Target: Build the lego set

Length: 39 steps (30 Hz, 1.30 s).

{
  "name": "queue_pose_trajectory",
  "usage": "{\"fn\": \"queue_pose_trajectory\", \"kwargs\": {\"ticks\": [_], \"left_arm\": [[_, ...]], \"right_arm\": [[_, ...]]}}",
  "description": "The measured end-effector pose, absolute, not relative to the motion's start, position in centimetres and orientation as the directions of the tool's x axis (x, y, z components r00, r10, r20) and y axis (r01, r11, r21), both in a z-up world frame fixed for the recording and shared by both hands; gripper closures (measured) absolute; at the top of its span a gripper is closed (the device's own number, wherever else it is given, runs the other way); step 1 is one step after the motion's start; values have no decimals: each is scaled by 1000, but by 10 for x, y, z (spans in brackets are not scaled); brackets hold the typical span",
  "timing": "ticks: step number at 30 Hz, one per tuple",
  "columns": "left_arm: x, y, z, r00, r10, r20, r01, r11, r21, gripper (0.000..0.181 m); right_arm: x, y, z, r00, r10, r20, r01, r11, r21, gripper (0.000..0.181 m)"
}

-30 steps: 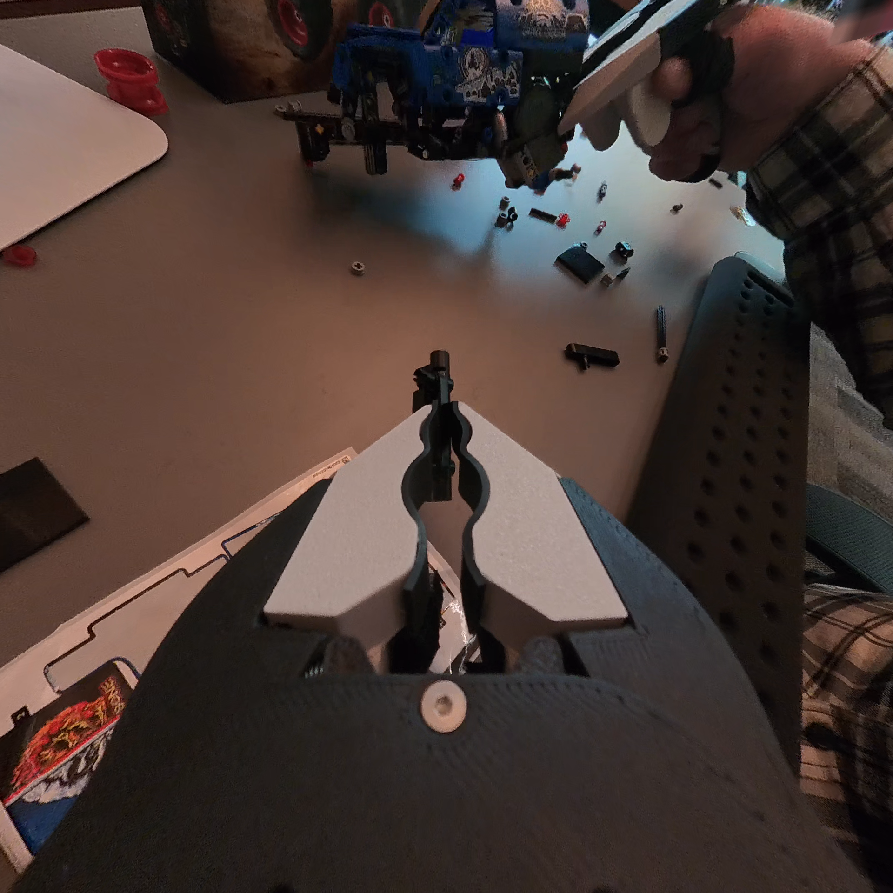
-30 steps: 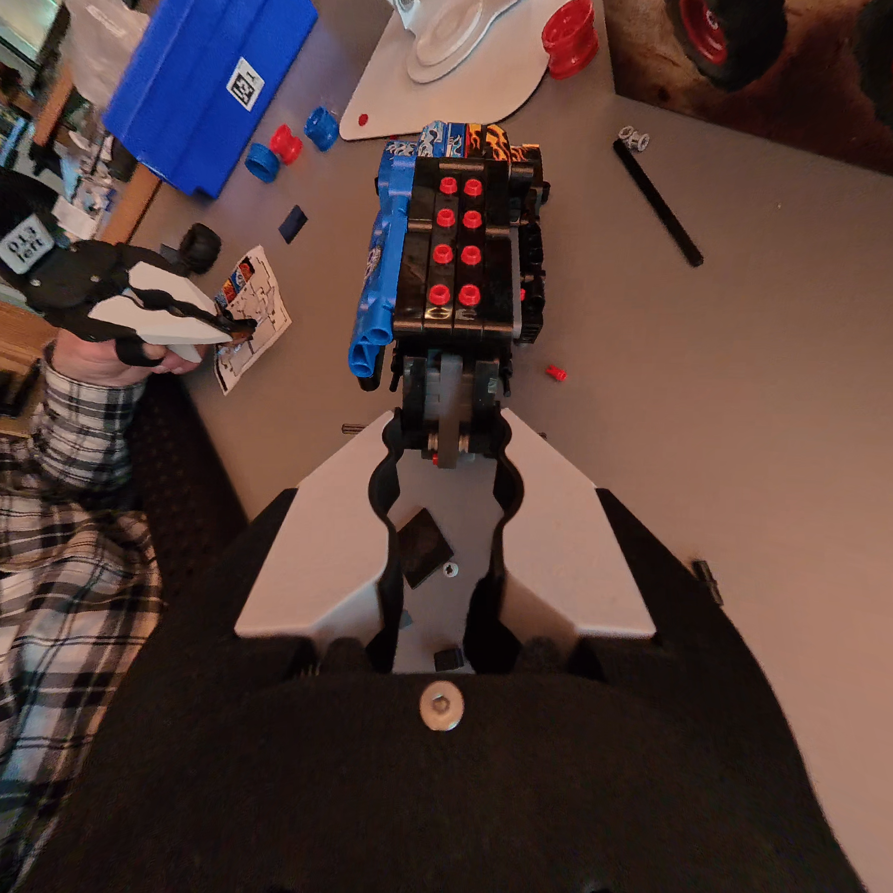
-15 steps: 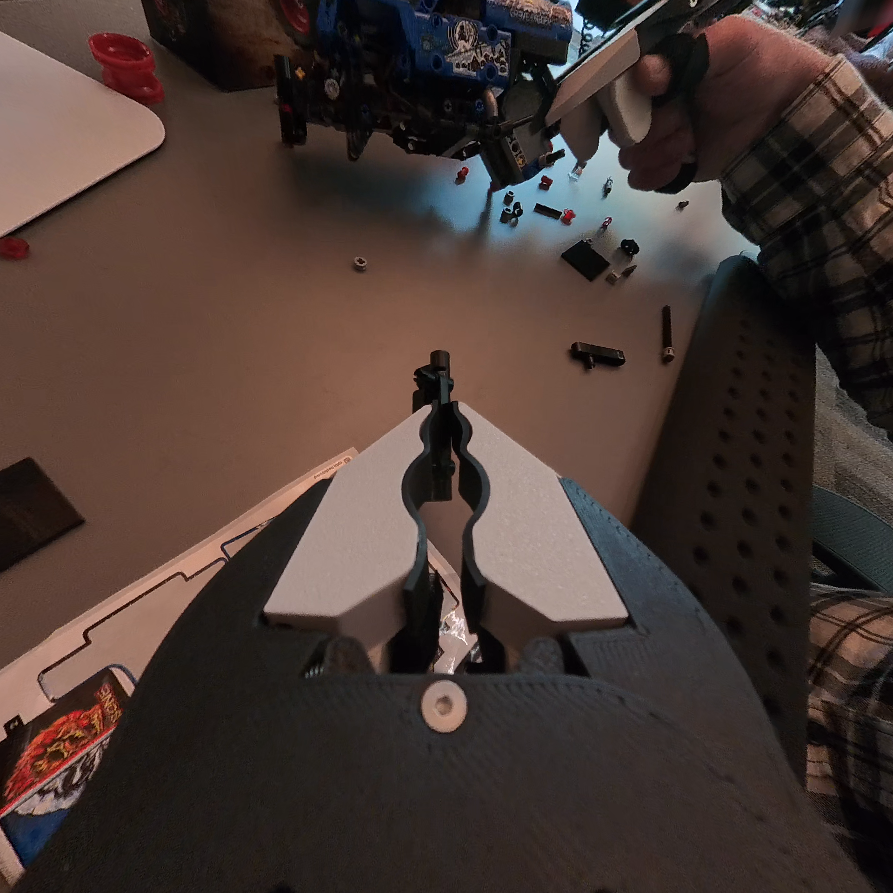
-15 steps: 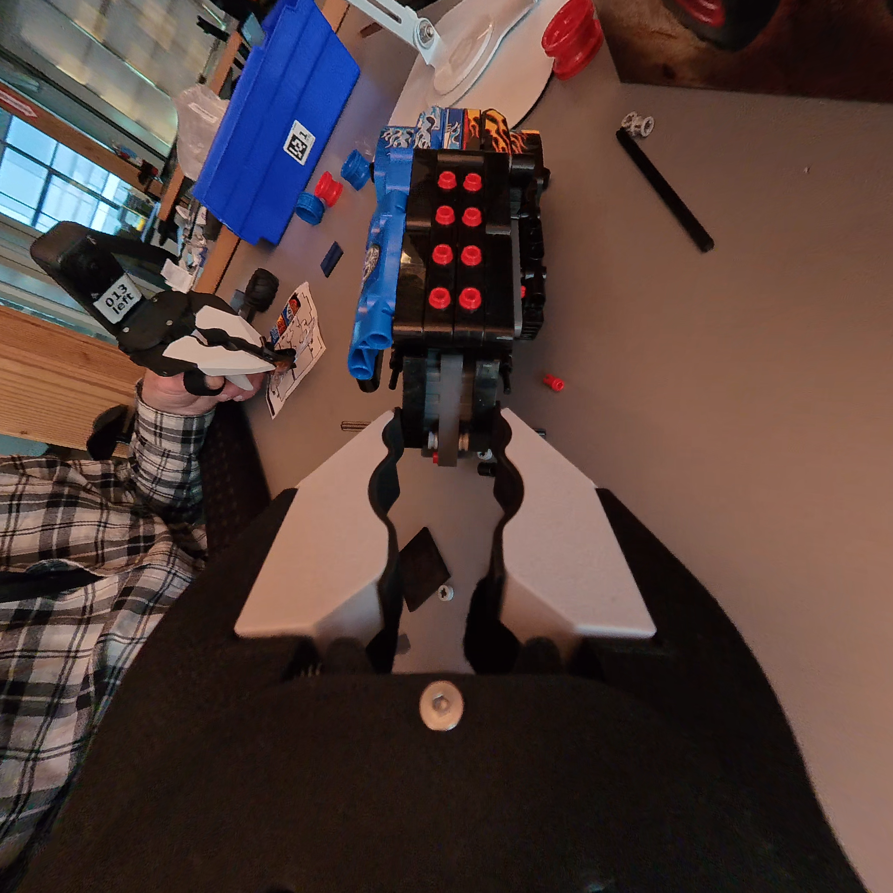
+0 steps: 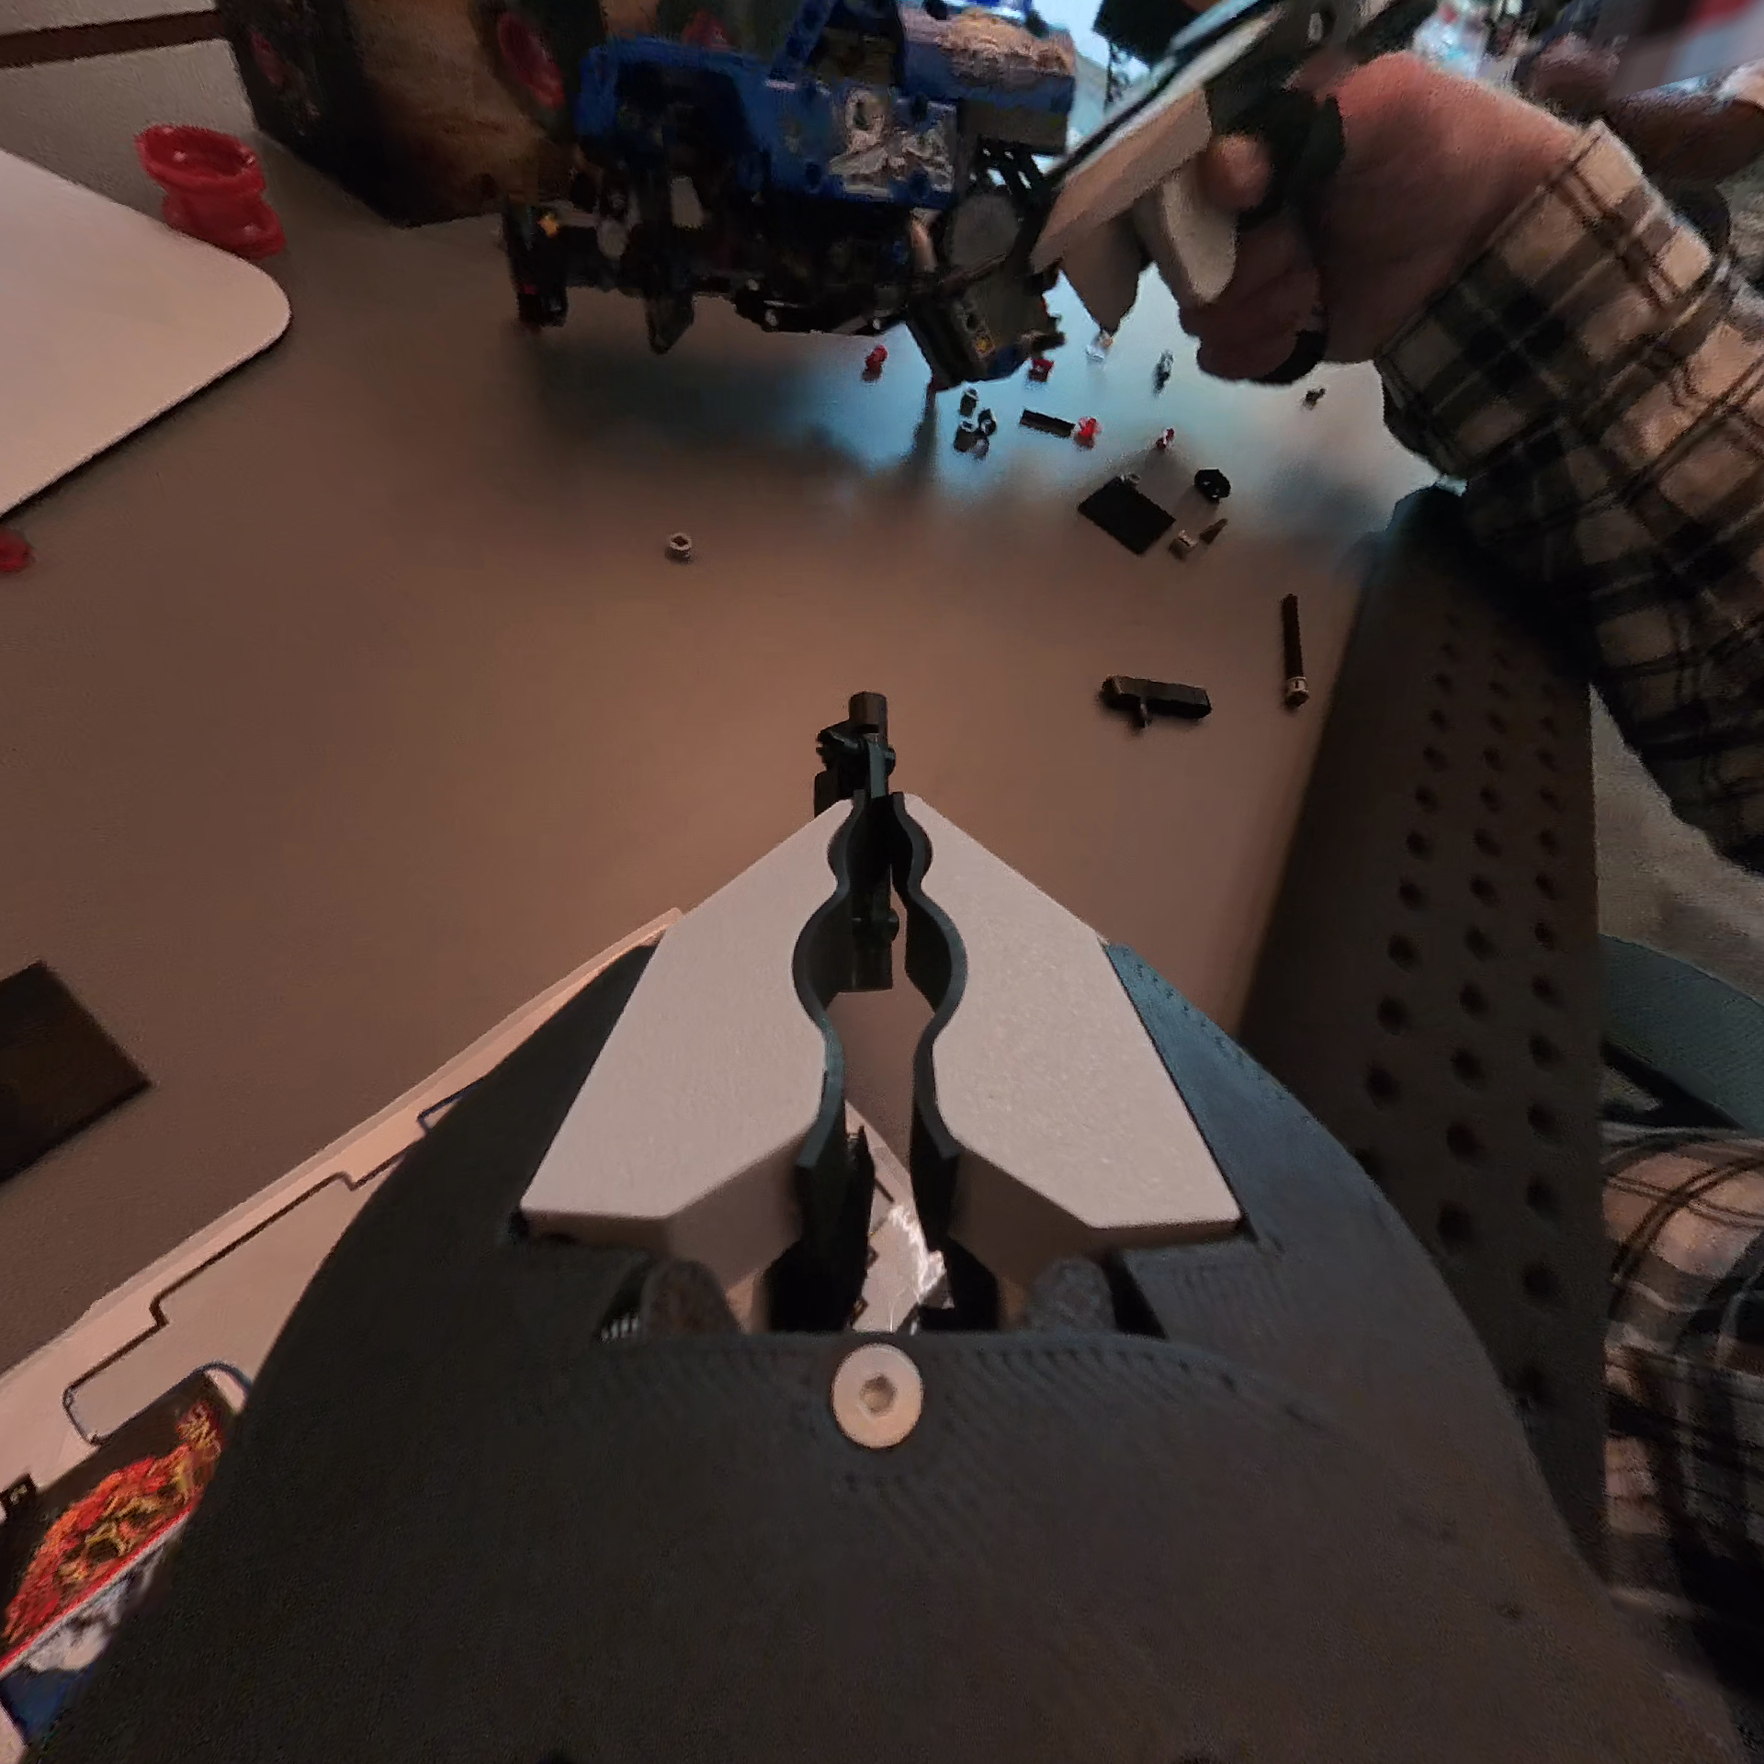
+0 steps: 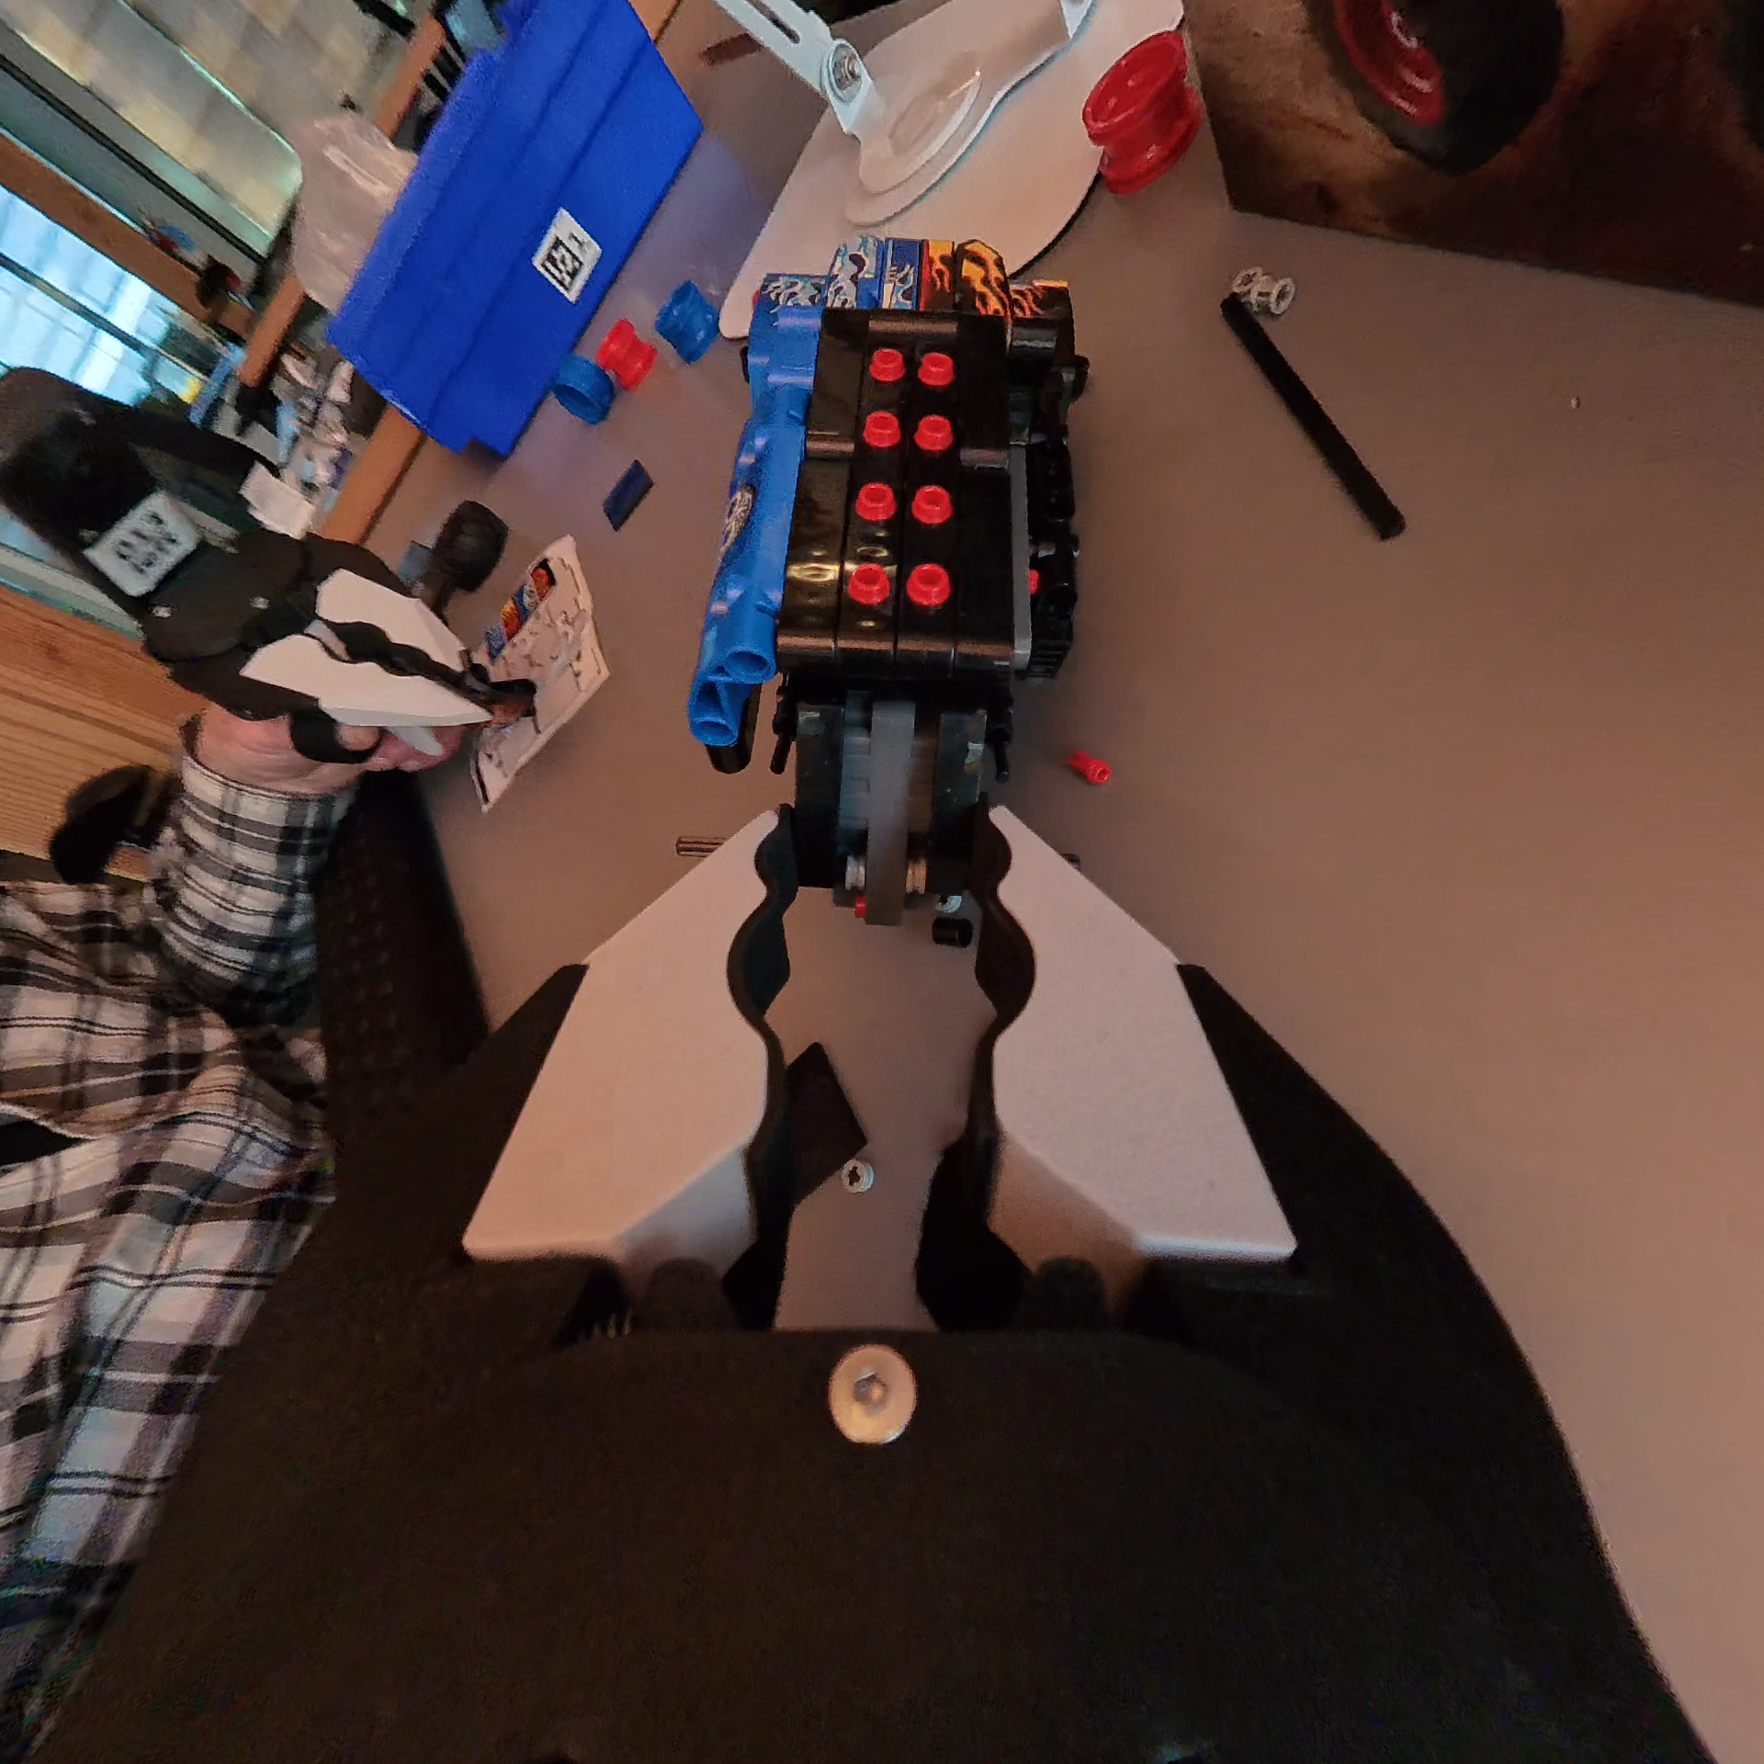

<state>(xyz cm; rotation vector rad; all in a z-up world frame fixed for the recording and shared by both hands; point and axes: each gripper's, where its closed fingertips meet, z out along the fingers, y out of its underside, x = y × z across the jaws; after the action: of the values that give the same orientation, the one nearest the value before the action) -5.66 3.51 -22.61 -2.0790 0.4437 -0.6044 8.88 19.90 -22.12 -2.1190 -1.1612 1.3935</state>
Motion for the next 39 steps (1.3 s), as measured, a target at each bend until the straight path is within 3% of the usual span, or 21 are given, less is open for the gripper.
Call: {"fn": "queue_pose_trajectory", "kwargs": {"ticks": [7,14,23,39], "left_arm": [[-30,26,-240,777,-628,43,-326,-459,-826,179],[-38,31,-216,759,-581,293,-47,-499,-866,180],[-42,32,-194,606,-567,557,225,-550,-804,180],[-53,37,-172,536,-577,616,362,-502,-786,180]], "right_arm": [[75,192,-229,222,909,-352,552,-415,-723,147],[49,180,-234,224,958,-180,608,-282,-742,146],[35,170,-238,207,975,-83,635,-199,-746,146],[36,143,-226,68,995,-73,606,-99,-789,145]]}}
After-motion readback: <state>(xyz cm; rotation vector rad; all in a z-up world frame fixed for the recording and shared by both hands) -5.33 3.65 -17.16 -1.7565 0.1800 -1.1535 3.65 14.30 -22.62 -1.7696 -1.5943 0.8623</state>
